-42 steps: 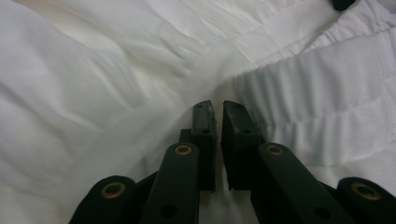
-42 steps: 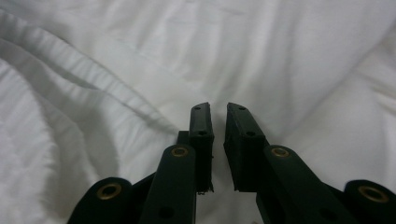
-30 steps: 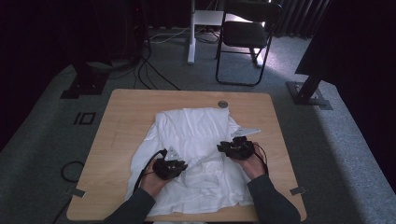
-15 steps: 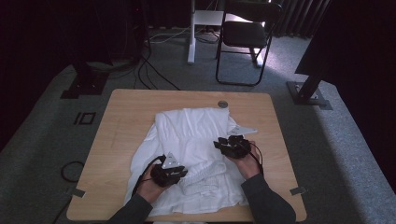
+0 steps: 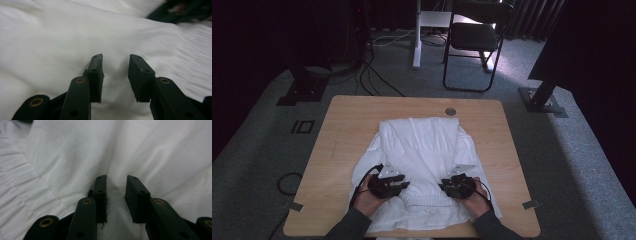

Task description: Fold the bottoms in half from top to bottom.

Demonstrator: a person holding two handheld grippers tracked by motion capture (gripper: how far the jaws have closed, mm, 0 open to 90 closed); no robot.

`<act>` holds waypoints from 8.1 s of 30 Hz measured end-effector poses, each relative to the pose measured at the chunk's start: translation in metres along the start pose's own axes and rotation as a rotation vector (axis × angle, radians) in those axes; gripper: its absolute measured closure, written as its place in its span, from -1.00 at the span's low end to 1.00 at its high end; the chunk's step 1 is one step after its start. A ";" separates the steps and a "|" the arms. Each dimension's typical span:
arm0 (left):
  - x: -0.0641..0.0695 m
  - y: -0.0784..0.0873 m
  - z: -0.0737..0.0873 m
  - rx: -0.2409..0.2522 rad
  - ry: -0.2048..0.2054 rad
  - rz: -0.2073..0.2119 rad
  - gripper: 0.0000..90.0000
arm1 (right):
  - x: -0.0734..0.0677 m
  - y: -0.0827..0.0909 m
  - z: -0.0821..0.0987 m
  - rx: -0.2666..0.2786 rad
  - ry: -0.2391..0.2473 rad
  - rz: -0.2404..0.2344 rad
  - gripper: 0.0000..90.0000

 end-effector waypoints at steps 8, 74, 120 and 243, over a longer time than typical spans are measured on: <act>-0.057 -0.002 -0.033 0.039 0.067 -0.156 0.36 | 0.038 0.008 -0.059 0.117 0.016 0.110 0.23; -0.189 -0.005 -0.024 -0.024 0.363 -0.436 0.68 | 0.058 -0.028 -0.024 0.039 -0.087 0.139 0.31; -0.168 0.046 -0.116 0.266 0.258 -0.257 0.79 | 0.161 0.018 -0.153 0.266 -0.230 0.257 0.83; -0.098 0.047 -0.064 0.267 0.260 -0.305 0.10 | 0.092 0.040 -0.073 0.255 -0.196 0.320 -0.14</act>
Point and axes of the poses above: each handheld gripper's, and its own axes: y roughly backward along the jaws, z roughly out of its underside, x roughly to its right, the point moved 5 cm from there along -y, roughly forward along the jaws, and after that the axes turned 7 degrees about z, right-handed, at the moved point
